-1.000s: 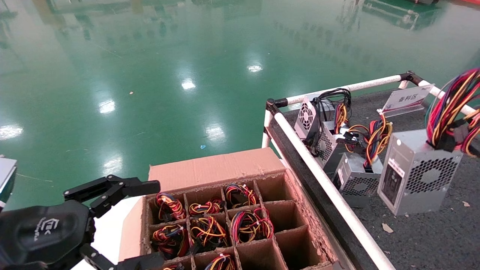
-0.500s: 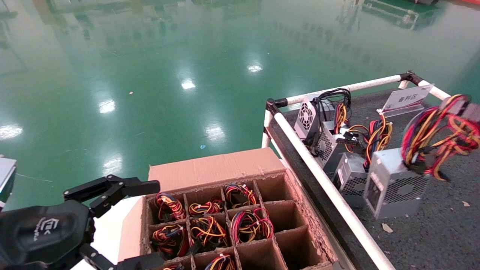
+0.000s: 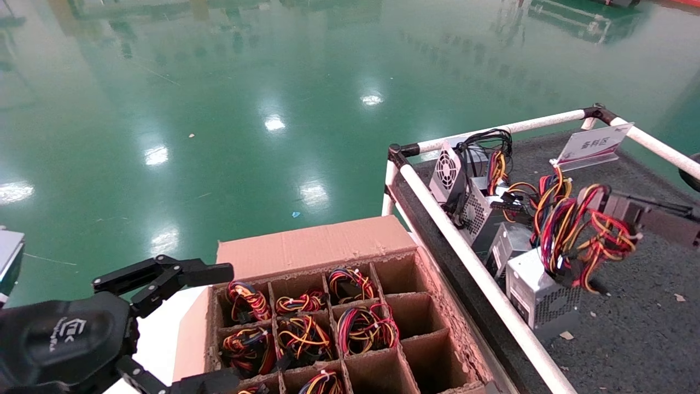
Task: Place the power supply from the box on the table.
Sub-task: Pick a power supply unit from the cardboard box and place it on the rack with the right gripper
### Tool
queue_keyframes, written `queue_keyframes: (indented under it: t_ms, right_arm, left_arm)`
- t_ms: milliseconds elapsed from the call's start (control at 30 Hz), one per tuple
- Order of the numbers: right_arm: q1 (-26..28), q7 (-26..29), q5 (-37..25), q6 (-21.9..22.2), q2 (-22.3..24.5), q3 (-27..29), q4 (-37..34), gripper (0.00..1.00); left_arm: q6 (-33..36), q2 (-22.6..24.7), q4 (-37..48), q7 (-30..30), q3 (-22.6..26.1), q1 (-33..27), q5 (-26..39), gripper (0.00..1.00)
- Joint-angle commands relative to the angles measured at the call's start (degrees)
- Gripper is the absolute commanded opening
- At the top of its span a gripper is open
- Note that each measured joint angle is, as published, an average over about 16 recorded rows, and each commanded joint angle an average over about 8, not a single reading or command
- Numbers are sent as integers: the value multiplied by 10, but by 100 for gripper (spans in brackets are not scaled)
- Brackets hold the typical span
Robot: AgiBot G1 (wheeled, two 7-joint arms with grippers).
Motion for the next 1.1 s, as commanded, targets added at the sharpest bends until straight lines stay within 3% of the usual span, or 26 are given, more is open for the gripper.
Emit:
queue_keyframes:
  t_ms: [33,433,467,667,733,1100]
  right_arm:
    - [0,-5,-1,0,-4,-7,-4,0]
    - [14,-41,-27,5,-26,-40,-43,1]
    - [16,-43,-29,6,-27,-43,-46,7]
    - [27,-51,-39,7,-35,-52,-60,81]
    - [28,-52,-41,8,-36,-54,-62,99]
    - [26,-51,-41,8,-35,-52,-60,100]
  left_arm:
    - [0,0,0,0,0,0,0,100]
    - [0,0,0,0,0,0,0,100]
    - [0,0,0,0,0,0,0,100]
    - [0,0,0,0,0,0,0,100]
    - [0,0,0,0,0,0,0,100]
    - [0,0,0,0,0,0,0,100]
